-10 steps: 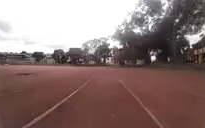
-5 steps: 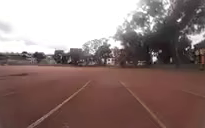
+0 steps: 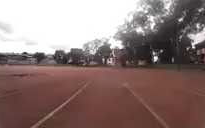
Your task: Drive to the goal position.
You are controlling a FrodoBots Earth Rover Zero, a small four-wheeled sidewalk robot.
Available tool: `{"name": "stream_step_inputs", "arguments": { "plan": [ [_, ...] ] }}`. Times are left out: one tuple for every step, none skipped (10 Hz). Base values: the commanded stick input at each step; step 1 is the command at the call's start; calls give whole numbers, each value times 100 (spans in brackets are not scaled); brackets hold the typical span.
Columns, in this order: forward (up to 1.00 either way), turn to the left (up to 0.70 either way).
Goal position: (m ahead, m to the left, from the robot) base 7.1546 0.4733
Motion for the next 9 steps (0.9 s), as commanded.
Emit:
{"name": "stream_step_inputs", "arguments": {
  "plan": [
    [70, 0],
    [70, 0],
    [70, 0],
    [70, 0],
    [70, 0],
    [70, 0],
    [70, 0],
    [70, 0],
    [70, 0]
  ]
}}
